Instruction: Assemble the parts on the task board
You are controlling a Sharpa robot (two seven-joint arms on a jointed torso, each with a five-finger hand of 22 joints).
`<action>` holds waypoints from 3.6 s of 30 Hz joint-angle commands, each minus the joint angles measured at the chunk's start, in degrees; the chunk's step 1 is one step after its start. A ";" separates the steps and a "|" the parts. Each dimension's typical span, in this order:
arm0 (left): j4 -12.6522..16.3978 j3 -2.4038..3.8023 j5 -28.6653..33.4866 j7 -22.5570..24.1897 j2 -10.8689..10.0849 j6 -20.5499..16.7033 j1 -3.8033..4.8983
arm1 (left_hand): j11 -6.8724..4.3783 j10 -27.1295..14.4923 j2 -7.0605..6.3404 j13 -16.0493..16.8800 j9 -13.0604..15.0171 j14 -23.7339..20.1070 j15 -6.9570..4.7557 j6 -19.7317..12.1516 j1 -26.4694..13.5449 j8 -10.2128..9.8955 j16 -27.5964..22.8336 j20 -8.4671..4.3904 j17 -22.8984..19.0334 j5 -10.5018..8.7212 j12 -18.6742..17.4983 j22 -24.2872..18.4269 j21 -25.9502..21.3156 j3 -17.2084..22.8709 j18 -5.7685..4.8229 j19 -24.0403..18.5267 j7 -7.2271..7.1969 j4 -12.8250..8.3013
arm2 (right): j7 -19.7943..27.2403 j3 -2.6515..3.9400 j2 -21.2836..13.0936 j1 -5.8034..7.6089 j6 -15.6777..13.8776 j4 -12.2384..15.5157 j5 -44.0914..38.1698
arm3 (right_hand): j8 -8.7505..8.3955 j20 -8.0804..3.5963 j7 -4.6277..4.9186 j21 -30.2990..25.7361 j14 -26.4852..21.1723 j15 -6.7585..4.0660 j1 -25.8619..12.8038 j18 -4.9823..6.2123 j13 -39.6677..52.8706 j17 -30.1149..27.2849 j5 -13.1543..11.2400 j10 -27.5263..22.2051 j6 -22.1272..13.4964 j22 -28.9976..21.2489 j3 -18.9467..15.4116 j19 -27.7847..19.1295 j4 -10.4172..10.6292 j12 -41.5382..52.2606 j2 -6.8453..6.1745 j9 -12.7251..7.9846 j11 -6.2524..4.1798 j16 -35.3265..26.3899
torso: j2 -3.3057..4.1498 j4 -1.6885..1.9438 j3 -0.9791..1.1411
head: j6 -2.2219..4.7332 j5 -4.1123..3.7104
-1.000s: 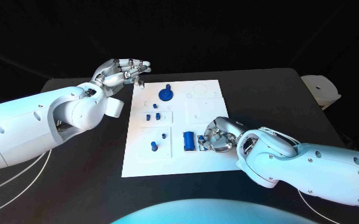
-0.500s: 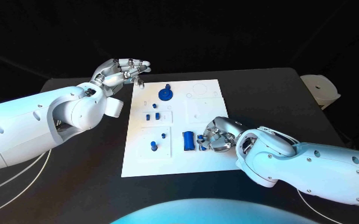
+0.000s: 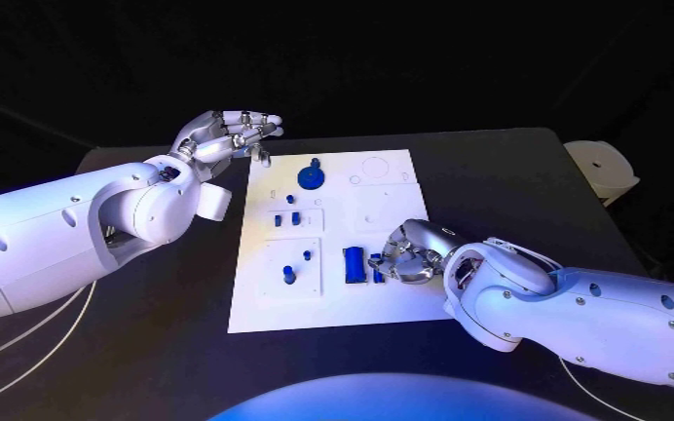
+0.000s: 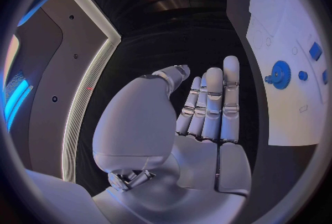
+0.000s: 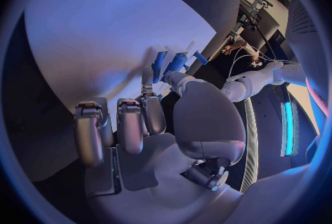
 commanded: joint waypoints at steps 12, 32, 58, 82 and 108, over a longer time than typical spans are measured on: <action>0.12 0.04 0.02 0.25 0.03 0.93 0.05 | -0.11 -0.40 0.10 0.07 -0.09 -0.33 -0.07 -0.44 -0.40 0.34 0.21 0.25 -0.09 0.19 0.29 -0.09 -0.27 0.29 0.87 -0.01 0.56 0.14 | -0.24 -0.01 -0.89 -0.06 1.10 0.63 -2.49 | 0.00 -0.30 0.05 0.26 5.21 -0.52 2.77 -0.82 8.37 10.95 -0.21 1.23 -0.19 15.08 -0.91 5.99 -1.26 0.20 0.04 0.06 -0.40 0.19 | -0.01 -0.09 0.08 | 0.05 -0.09; 0.05 0.04 0.02 0.21 0.15 1.03 0.05 | -0.11 -0.40 0.10 0.07 -0.09 -0.33 -0.07 -0.44 -0.40 0.34 0.21 0.25 -0.09 0.19 0.29 -0.09 -0.27 0.29 0.87 -0.01 0.56 0.14 | -0.14 0.01 0.17 -0.05 1.91 -1.29 -3.37 | 0.19 -0.41 -0.12 0.26 5.28 -0.64 6.32 -0.82 8.70 11.25 -4.16 1.47 -0.03 15.08 -1.48 5.99 -1.82 0.76 0.22 0.07 -0.55 0.31 | 0.04 -0.04 0.04 | -0.02 -0.20; 0.05 0.03 0.02 0.03 0.06 1.15 0.04 | -0.10 -0.56 0.10 0.06 -0.15 -0.39 -0.06 -0.51 -0.47 0.47 0.29 0.27 -0.18 0.19 0.56 -0.15 -0.34 0.38 0.87 0.01 0.57 0.12 | 2.03 0.00 0.36 -0.10 1.30 -1.96 -5.55 | 0.27 -0.55 -0.23 0.26 5.38 -0.77 11.35 -0.82 9.08 11.80 -14.02 1.75 0.38 15.08 -2.40 5.99 -2.25 1.32 -0.43 -0.27 -0.67 0.55 | -0.03 -0.09 0.06 | -0.41 0.08; 0.07 0.03 0.02 0.01 -0.07 1.04 0.04 | -0.10 -0.56 0.10 0.06 -0.15 -0.39 -0.06 -0.51 -0.47 0.47 0.29 0.27 -0.18 0.19 0.56 -0.15 -0.34 0.38 0.87 0.01 0.57 0.12 | 10.20 0.00 -2.09 -0.19 -8.26 -0.92 -6.55 | -1.04 -0.15 0.54 0.26 5.18 -0.24 12.81 -0.82 7.88 10.92 -13.90 0.60 -1.36 15.08 -4.22 5.99 -0.83 -1.35 -0.54 -1.05 -0.03 0.10 | 0.02 -0.01 -0.02 | -0.30 -0.02; 0.05 0.03 0.02 0.02 -0.14 0.97 0.04 | -0.09 -0.71 0.10 0.04 -0.20 -0.44 -0.05 -0.59 -0.52 0.57 0.35 0.28 -0.26 0.19 0.77 -0.20 -0.39 0.46 0.87 0.03 0.58 0.08 | 14.53 -0.02 -2.63 -0.57 -1.93 -0.58 -5.47 | -11.58 2.25 4.42 0.26 5.20 2.32 20.16 -0.82 7.79 11.18 -0.09 0.04 -3.13 15.08 10.87 5.99 -10.95 -1.44 1.45 -8.88 3.12 0.20 | -0.02 -0.04 0.01 | -0.53 0.33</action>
